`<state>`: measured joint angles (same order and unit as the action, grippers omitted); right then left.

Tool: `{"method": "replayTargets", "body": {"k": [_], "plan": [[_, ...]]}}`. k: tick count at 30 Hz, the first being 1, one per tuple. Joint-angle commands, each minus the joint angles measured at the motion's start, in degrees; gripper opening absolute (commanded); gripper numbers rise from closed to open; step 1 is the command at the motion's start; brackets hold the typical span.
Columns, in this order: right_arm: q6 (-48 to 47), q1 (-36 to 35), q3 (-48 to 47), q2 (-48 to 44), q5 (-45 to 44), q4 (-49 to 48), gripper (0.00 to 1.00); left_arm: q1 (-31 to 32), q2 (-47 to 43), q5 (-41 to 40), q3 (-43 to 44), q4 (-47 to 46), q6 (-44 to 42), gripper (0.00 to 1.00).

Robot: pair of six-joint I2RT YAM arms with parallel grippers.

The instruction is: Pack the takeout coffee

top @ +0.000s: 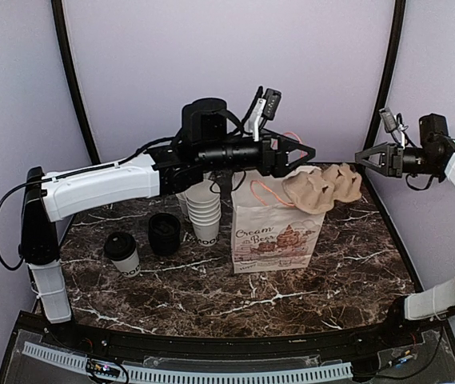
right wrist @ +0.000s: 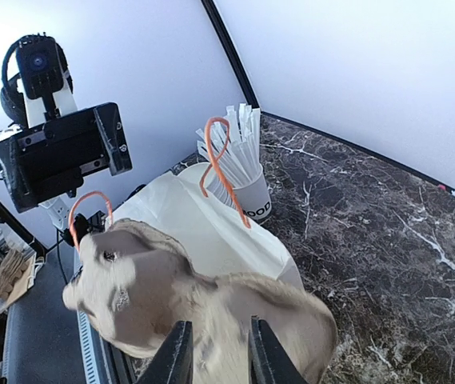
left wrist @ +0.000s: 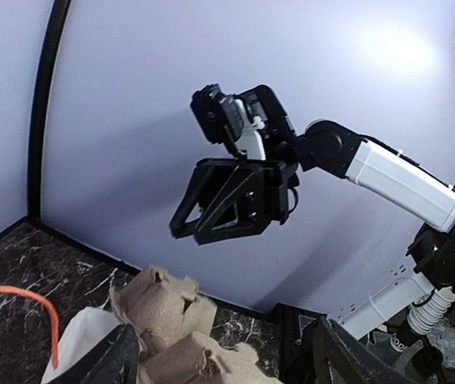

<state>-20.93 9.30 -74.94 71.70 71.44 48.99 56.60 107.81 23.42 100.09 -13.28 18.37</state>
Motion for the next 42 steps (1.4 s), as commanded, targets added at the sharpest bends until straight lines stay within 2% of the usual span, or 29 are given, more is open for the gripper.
{"method": "replayTargets", "body": {"k": [1,7,10,14,17,21,25,27,31,36,42], "plan": [[4.1,-0.9,1.5,-2.5,-0.5,-5.8,0.25,1.7,4.1,4.4,6.7,-4.8,4.4,0.77],[1.1,-0.8,1.9,-2.8,-3.4,-3.2,0.26,2.1,4.8,4.6,6.3,-6.1,5.3,0.75],[-2.4,-0.8,-0.5,-1.9,-6.7,1.0,0.33,2.0,3.8,4.1,5.9,-4.4,3.9,0.75],[-7.7,0.6,-0.9,-1.1,-18.1,5.5,0.41,2.0,1.1,3.2,3.2,-2.8,1.5,0.74],[-15.7,2.2,0.1,0.1,-24.3,12.1,0.49,2.0,-2.5,2.6,-0.2,-2.3,-0.5,0.74],[-24.2,2.1,4.5,1.5,-35.5,19.5,0.53,2.0,-7.7,-0.6,-6.2,-0.7,-3.7,0.74],[-26.6,0.8,12.3,-0.2,-44.8,21.4,0.53,2.0,-12.5,-5.4,-10.5,3.4,-6.7,0.74],[-26.4,-1.8,16.6,-1.8,-50.4,21.4,0.53,2.0,-14.5,-8.2,-12.3,5.6,-7.9,0.74],[-21.6,-4.6,23.8,-3.1,-60.6,15.6,0.6,2.0,-18.5,-13.0,-17.5,7.1,-10.1,0.75],[-18.2,-5.9,24.5,3.1,-59.0,15.4,0.63,2.0,-21.6,-16.4,-20.9,8.1,-11.0,0.75],[-13.7,-8.9,24.0,9.5,-57.4,9.4,0.62,2.0,-24.4,-18.2,-25.0,8.2,-10.2,0.75]]}}
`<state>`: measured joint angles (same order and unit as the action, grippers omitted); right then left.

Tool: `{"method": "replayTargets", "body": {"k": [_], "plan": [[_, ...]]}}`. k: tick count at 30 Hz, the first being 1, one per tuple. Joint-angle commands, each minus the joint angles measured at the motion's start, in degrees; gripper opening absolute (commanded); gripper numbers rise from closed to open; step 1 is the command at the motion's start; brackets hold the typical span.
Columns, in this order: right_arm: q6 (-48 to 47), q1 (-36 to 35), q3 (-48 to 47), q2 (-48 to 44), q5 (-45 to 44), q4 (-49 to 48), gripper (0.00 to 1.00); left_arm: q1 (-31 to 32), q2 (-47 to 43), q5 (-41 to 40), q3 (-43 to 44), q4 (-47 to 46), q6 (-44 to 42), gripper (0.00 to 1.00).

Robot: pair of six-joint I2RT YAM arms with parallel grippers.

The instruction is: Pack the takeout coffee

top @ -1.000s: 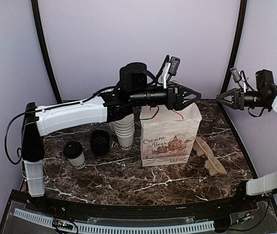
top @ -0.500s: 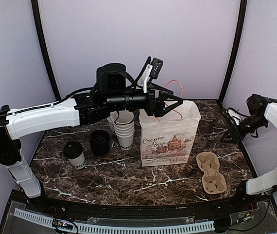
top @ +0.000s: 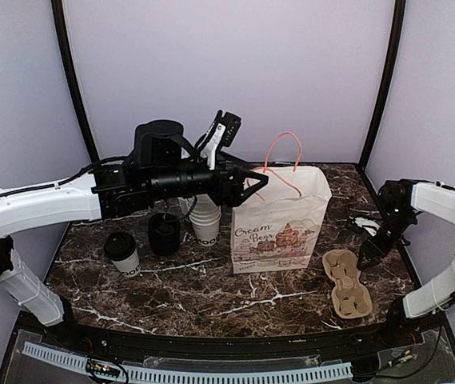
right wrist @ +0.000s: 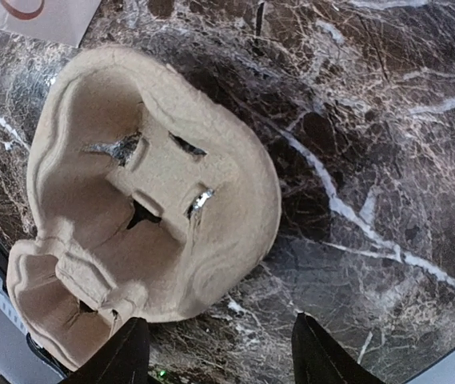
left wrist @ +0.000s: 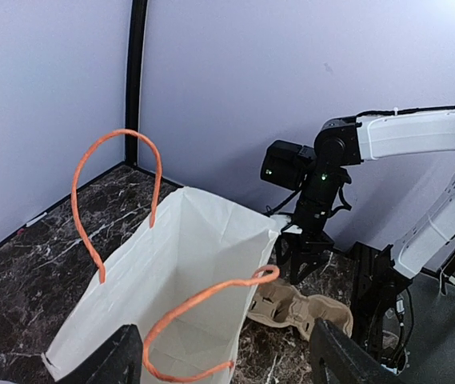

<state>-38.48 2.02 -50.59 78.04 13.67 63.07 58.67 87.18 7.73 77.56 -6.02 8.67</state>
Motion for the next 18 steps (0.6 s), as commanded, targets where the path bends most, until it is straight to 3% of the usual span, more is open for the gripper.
{"method": "replayTargets", "body": {"k": [1,4,12,14,18], "plan": [[4.3,-2.7,-0.7,4.8,0.7,-5.4,0.62,-0.1,-4.5,-2.6,-3.5,0.8,-0.2,0.75],[6.6,-4.9,-2.5,9.7,-0.3,-8.8,0.56,-0.1,-6.1,-3.8,-5.7,0.9,0.0,0.75],[10.0,-4.8,-16.0,23.3,-6.1,-14.8,0.25,-0.1,-10.1,-6.1,-9.0,1.7,0.0,0.75],[9.8,-4.8,-19.9,26.8,-7.2,-16.5,0.23,-0.1,-10.5,-6.4,-9.3,2.2,0.1,0.75],[10.1,-4.9,-28.7,33.3,-6.1,-18.4,0.28,-0.1,-11.3,-6.9,-10.0,2.9,0.0,0.75]]}}
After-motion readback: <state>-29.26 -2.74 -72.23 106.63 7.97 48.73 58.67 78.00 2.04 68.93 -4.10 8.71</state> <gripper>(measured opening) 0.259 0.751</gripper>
